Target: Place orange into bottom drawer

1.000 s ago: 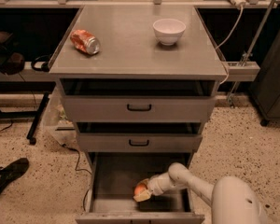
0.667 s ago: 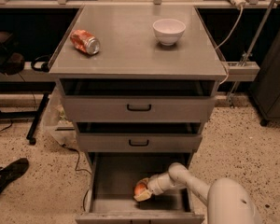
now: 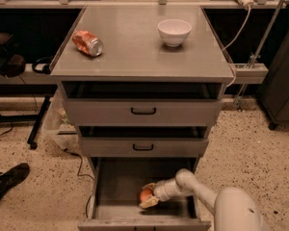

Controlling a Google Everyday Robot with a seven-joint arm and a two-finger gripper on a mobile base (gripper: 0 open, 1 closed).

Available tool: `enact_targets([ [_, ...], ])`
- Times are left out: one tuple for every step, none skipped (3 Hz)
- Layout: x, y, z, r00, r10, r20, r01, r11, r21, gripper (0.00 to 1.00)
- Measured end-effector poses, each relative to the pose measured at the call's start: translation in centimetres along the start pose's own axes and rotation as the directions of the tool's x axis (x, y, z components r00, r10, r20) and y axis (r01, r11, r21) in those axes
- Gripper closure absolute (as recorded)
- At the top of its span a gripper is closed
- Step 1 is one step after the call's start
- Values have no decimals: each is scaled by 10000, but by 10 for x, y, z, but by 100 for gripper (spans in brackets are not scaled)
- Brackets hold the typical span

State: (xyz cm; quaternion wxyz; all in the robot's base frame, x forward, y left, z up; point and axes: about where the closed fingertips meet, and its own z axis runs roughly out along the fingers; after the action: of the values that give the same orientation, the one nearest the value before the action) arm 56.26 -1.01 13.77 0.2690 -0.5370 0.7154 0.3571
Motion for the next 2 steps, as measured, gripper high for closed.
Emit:
enact_targets([
  [2,-1,1,9998,-223,13,223,9997,36,0],
  [2,-1,1,9998,-222,22,222,9997,26,0],
])
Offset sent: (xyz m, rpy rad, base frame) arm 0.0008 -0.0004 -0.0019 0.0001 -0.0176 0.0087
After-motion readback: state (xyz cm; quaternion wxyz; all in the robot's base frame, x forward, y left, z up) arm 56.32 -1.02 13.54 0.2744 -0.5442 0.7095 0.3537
